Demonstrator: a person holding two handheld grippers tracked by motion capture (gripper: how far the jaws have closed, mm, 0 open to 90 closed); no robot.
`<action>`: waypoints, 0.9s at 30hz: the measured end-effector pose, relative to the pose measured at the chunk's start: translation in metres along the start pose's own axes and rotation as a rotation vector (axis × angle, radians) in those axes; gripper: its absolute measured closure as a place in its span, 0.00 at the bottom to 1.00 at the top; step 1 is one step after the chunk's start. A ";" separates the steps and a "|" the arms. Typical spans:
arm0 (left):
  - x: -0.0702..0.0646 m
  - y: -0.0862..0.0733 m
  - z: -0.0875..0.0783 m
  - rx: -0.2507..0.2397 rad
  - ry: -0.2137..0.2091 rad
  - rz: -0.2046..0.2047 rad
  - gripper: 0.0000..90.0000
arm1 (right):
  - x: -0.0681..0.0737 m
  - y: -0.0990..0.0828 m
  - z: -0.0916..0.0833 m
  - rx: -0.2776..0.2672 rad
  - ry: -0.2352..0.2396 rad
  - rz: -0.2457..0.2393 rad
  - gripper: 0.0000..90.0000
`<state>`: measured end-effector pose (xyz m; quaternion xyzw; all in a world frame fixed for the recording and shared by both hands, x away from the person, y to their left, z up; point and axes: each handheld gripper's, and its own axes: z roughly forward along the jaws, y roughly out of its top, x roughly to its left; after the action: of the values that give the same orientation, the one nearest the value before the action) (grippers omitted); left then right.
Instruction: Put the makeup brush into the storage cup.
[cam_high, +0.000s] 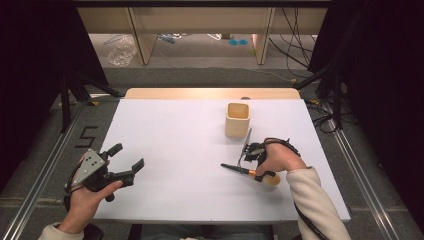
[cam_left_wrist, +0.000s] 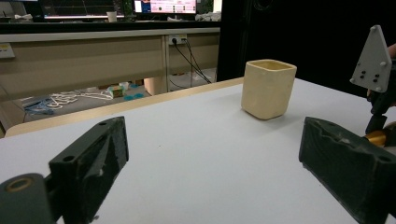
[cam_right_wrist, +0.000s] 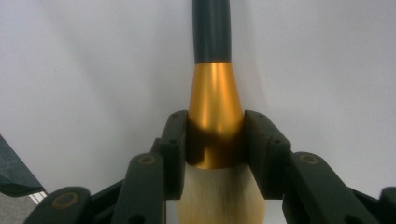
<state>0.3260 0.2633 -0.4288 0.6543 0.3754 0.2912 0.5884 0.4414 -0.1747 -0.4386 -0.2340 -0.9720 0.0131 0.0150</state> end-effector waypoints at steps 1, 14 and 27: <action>0.000 0.000 0.000 0.000 0.000 0.001 0.09 | 0.000 0.000 0.000 0.000 0.002 0.000 0.70; 0.000 0.000 0.000 0.002 0.001 0.002 0.09 | 0.001 -0.001 -0.006 -0.022 0.011 0.020 0.70; -0.001 0.000 0.001 0.005 -0.008 0.003 0.11 | -0.001 -0.004 -0.013 -0.062 0.026 0.018 0.70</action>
<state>0.3262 0.2615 -0.4292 0.6573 0.3730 0.2886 0.5878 0.4408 -0.1789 -0.4256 -0.2430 -0.9696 -0.0201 0.0204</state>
